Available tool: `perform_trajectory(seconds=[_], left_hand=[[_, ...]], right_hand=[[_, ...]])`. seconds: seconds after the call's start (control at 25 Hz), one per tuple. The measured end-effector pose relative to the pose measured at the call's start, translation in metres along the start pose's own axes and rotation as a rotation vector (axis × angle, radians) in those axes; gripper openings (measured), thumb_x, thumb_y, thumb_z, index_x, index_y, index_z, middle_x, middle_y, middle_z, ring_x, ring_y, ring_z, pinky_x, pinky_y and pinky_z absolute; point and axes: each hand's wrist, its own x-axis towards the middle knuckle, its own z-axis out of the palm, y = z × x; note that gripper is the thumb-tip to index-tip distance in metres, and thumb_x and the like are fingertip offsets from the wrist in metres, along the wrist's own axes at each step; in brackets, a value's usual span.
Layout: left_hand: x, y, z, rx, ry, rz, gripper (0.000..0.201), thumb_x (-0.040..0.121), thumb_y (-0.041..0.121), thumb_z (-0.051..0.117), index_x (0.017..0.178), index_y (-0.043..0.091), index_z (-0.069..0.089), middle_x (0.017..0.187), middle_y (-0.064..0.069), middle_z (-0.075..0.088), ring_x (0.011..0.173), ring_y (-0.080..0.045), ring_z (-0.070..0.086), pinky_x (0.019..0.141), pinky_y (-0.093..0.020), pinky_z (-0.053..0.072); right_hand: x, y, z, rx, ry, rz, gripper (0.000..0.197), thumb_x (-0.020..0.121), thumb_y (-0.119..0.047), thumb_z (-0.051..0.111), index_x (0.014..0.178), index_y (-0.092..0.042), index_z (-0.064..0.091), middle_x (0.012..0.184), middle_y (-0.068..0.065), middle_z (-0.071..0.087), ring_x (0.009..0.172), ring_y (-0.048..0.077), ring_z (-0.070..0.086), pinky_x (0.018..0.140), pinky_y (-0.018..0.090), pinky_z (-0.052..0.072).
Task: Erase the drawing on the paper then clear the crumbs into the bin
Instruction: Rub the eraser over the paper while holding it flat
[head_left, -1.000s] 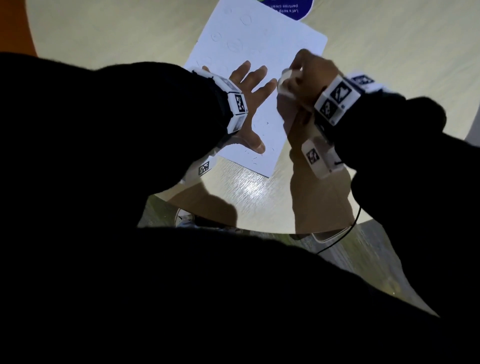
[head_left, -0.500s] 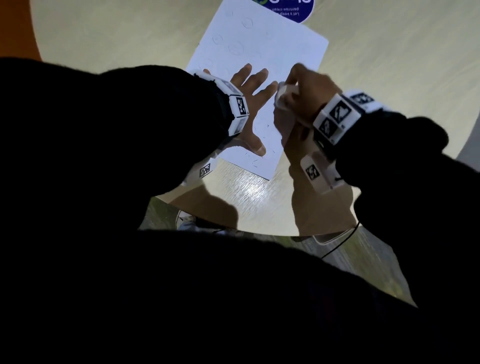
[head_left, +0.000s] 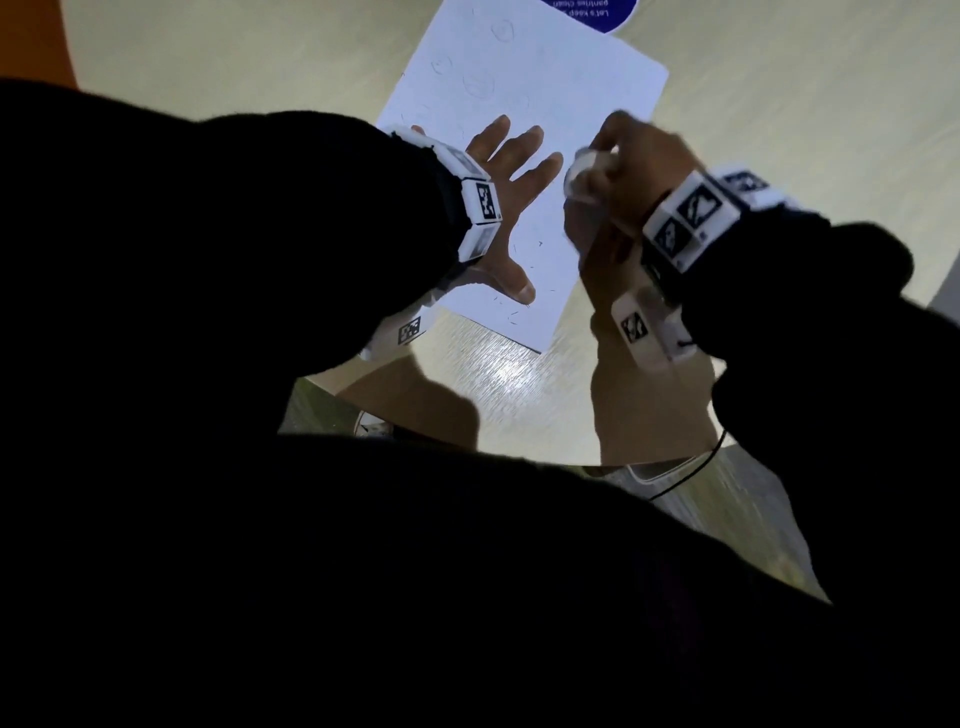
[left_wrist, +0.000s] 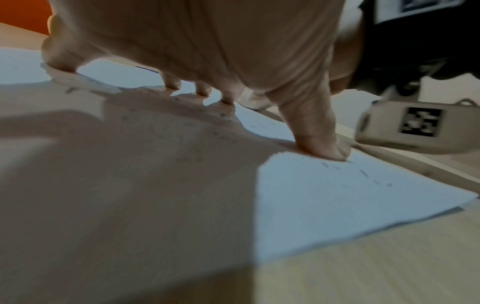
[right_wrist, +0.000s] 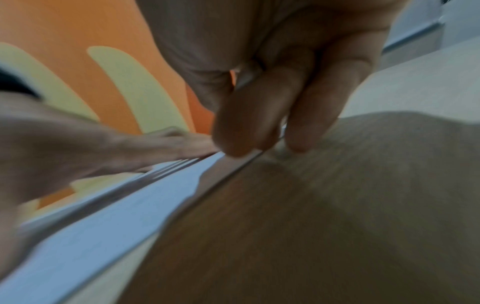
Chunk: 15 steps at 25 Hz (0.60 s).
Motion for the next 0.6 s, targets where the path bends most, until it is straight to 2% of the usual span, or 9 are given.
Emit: perform_trajectory(seconds=[0.12,0.24,0.32,0.4,0.44,0.6], left_hand=[[0.000,-0.001,0.003,0.008,0.025,0.016,0.133,0.051,0.090,0.052,0.152,0.028,-0.009,0.160,0.000,-0.016,0.146,-0.026,-0.016,0.113,-0.058,-0.002],[-0.002,-0.001,0.000,0.020,0.003,0.000,0.132,0.056,0.088,0.055,0.152,0.028,-0.012,0.160,0.001,-0.018,0.146,-0.025,-0.017,0.112,-0.060,-0.001],[-0.002,0.000,-0.001,0.022,0.004,0.005,0.132,0.055,0.089,0.053,0.153,0.026,-0.011,0.160,0.000,-0.017,0.146,-0.026,-0.016,0.113,-0.058,-0.002],[-0.003,0.001,0.000,0.043,0.027,0.021,0.133,0.050,0.092,0.043,0.153,0.025,-0.008,0.160,-0.002,-0.014,0.146,-0.028,-0.014,0.114,-0.055,-0.004],[-0.003,0.002,0.000,0.059,0.029,0.022,0.133,0.049,0.093,0.041,0.153,0.025,-0.008,0.160,-0.002,-0.014,0.147,-0.028,-0.014,0.114,-0.055,-0.004],[-0.007,0.005,-0.008,0.050,-0.017,-0.018,0.128,0.060,0.085,0.055,0.152,0.026,-0.011,0.160,0.000,-0.018,0.146,-0.025,-0.017,0.113,-0.057,-0.002]], right_hand=[[0.004,-0.002,-0.008,-0.004,0.056,0.005,0.028,0.090,-0.032,0.050,0.113,-0.017,0.050,0.113,0.010,0.061,0.101,0.029,0.058,0.072,0.029,0.036],[-0.021,-0.002,0.005,0.021,-0.032,-0.038,0.027,0.089,-0.027,0.053,0.114,-0.014,0.051,0.106,0.001,0.057,0.094,0.022,0.053,0.071,0.026,0.031],[-0.013,-0.001,0.001,0.015,-0.011,-0.025,0.028,0.089,-0.026,0.053,0.115,-0.015,0.052,0.113,0.005,0.060,0.101,0.026,0.056,0.072,0.027,0.033],[0.001,-0.002,-0.008,0.011,0.049,0.005,0.028,0.090,-0.027,0.052,0.115,-0.015,0.052,0.118,0.010,0.061,0.106,0.031,0.057,0.074,0.029,0.037],[0.003,0.000,-0.008,0.010,0.064,0.003,0.028,0.090,-0.028,0.051,0.115,-0.015,0.052,0.117,0.011,0.061,0.105,0.031,0.057,0.074,0.030,0.037],[-0.021,0.002,0.006,0.037,-0.011,-0.033,0.028,0.088,-0.029,0.054,0.113,-0.015,0.052,0.101,0.001,0.057,0.091,0.022,0.053,0.071,0.027,0.032]])
